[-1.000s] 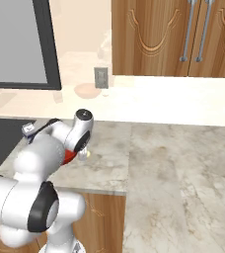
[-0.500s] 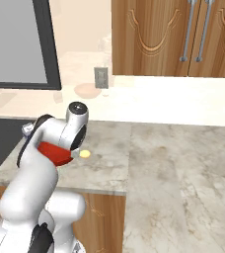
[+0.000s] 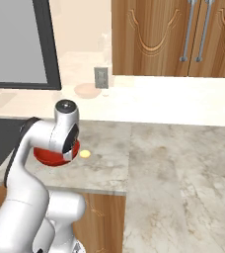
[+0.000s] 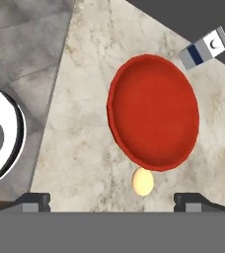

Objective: Gather the eggs and milk located in the vicinity of the sink area and place them right next to the bowl.

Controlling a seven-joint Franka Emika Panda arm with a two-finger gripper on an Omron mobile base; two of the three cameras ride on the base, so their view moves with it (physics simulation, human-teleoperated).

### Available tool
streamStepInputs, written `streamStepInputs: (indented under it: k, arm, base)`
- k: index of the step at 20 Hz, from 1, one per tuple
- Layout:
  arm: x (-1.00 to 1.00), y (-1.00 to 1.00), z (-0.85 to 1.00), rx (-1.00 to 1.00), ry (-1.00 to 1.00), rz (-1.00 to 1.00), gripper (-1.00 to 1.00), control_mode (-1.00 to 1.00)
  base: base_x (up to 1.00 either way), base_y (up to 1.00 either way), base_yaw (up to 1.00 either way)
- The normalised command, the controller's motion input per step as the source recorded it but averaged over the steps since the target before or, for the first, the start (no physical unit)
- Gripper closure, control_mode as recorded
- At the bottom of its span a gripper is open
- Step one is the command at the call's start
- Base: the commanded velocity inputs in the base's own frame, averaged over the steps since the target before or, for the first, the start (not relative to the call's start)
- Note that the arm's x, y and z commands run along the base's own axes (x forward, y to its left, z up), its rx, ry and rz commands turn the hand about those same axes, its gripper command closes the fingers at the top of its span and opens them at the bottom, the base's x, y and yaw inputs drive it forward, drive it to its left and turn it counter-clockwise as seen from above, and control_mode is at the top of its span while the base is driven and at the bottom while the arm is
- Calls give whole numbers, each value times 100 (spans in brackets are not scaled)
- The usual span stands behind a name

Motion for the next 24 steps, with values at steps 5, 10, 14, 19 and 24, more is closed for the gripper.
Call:
streamStepInputs:
  k: [5,10,14,19,24]
  arm:
    - [-53,0,14,-7,0,0,-100,-100]
    - [-24,0,5,-4,0,0,-100,-100]
    - [0,0,0,0,0,0,-100,-100]
    - [0,0,0,0,0,0,-100,-100]
    - [0,0,0,0,0,0,-100,100]
  base:
    - [0,0,0]
    - [0,0,0]
    - [0,0,0]
    - [0,0,0]
    - [0,0,0]
